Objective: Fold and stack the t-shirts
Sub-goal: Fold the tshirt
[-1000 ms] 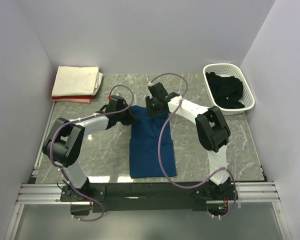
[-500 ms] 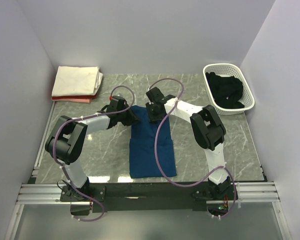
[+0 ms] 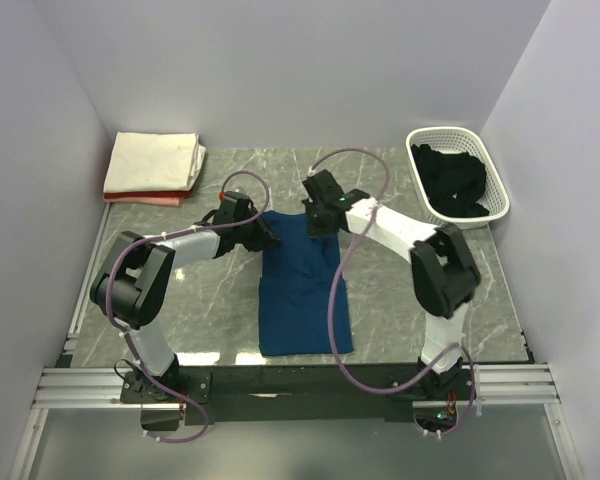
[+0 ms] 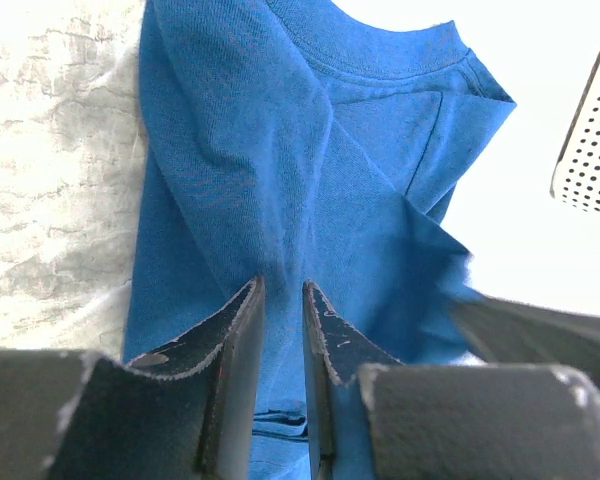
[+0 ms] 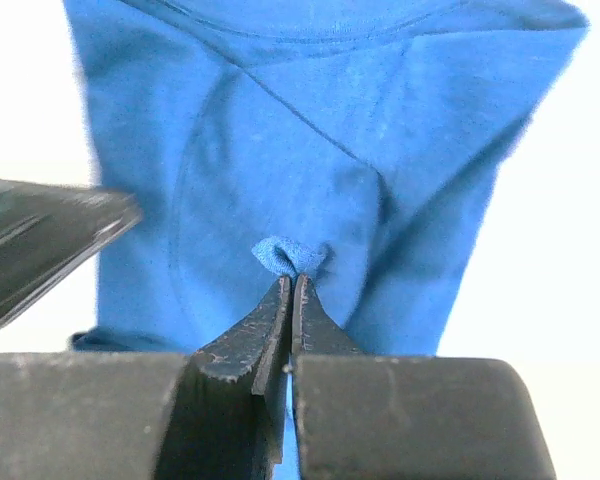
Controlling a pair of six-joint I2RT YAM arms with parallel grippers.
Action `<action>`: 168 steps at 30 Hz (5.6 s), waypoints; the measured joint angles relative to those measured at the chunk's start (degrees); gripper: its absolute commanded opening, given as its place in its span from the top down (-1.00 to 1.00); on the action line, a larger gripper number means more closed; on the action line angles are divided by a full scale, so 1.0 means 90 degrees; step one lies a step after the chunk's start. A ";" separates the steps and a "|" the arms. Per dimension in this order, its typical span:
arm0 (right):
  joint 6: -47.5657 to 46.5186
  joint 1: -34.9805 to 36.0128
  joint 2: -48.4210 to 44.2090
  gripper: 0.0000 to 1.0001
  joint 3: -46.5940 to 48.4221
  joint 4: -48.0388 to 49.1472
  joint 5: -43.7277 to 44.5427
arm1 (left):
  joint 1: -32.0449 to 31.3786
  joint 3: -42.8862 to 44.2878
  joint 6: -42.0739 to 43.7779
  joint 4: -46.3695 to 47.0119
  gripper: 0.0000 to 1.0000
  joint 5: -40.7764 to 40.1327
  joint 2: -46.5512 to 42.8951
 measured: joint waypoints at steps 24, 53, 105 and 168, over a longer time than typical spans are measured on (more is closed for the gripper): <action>0.0787 -0.0141 -0.1661 1.00 -0.2001 0.0678 0.0279 | 0.0051 0.0078 0.0012 -0.0002 0.27 0.0036 0.0187; 0.0770 0.2455 -0.0313 1.00 -0.1190 0.2429 -0.2081 | 0.0916 -0.1506 0.0189 -0.0345 -0.27 0.0240 -0.1491; 0.0561 0.0117 0.0610 0.24 -0.0699 0.2312 -0.1547 | 0.1161 -0.0670 0.0957 -0.1076 0.54 0.0036 -0.1477; 0.1574 -0.0690 -0.1217 0.82 -0.2994 0.2880 -0.0780 | -0.0801 0.1991 0.1851 -0.2057 0.22 0.0209 0.1163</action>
